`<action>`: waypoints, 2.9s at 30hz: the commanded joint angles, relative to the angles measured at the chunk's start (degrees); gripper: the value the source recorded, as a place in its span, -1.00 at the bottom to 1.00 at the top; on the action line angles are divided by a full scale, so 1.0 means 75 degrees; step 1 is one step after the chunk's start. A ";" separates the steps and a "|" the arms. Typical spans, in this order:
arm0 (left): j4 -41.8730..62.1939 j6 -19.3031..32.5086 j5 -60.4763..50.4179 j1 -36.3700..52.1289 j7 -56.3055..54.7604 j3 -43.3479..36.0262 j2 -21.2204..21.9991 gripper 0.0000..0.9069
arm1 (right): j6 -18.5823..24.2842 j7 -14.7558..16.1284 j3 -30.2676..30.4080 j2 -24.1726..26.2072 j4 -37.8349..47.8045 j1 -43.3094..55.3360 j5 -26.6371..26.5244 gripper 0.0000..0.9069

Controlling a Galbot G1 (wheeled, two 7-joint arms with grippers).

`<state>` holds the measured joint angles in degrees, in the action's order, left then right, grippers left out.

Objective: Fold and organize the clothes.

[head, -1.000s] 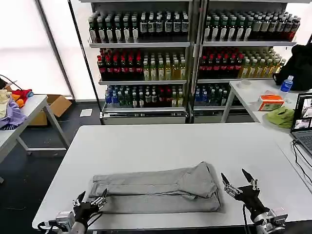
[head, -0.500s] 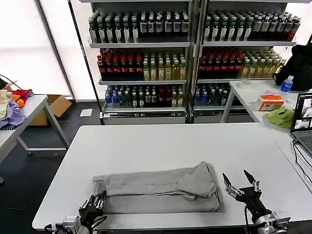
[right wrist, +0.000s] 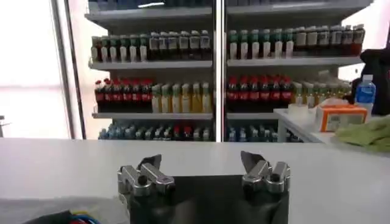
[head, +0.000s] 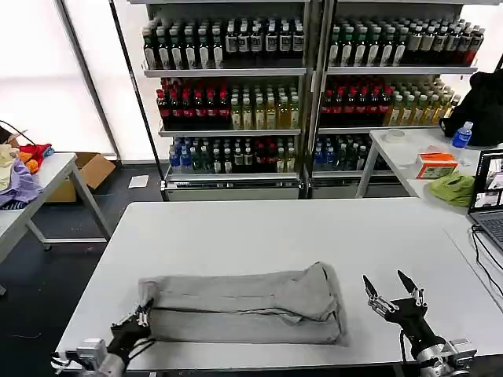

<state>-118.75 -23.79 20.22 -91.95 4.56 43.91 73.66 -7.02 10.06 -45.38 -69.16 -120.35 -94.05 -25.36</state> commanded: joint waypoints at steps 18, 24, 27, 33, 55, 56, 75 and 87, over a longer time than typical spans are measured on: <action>-0.0898 -0.0966 0.1939 0.0330 0.0828 0.1766 -0.3086 -0.98 | 0.0000 0.0173 -0.0002 0.0018 -0.0294 -0.0271 -0.0052 1.00; -0.1486 -0.0966 0.2627 0.0937 -0.0082 -0.1970 -0.2916 -0.98 | -0.0022 0.0267 -0.0004 0.0003 -0.0321 -0.0375 0.0043 1.00; -0.1105 -0.0979 0.2685 0.1401 -0.0386 -0.2797 -0.2815 -0.98 | 0.0004 0.0378 -0.0081 0.0058 -0.0401 -0.0512 0.0107 1.00; -0.0404 -0.0967 0.2781 0.1782 -0.0582 -0.3888 -0.2533 -0.98 | 0.0033 0.0335 -0.0053 -0.0049 -0.0299 -0.0527 0.0151 1.00; -0.1282 -0.1184 0.3450 0.2216 -0.1479 -0.2369 -0.1360 1.00 | 0.0031 0.0388 0.0195 -0.0117 -0.0297 -0.0579 0.0433 1.00; -0.1535 -0.1178 0.3661 0.2117 -0.1498 -0.1974 -0.1400 1.00 | 0.0033 0.0387 0.0188 -0.0119 -0.0290 -0.0579 0.0431 1.00; 0.0453 -0.0808 -0.0208 0.0276 -0.0587 -0.0471 -0.0672 1.00 | 0.0128 0.0346 0.0152 0.0007 -0.0043 -0.0513 0.0447 1.00; 0.0842 -0.1065 -0.0383 0.0894 -0.0510 -0.0958 -0.0079 0.49 | 0.0203 0.0324 0.0019 0.0037 -0.0016 -0.0601 0.0359 1.00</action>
<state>-116.07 -31.52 21.18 -86.38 -0.03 37.79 69.66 -5.63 12.52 -44.94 -69.00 -120.46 -98.39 -22.54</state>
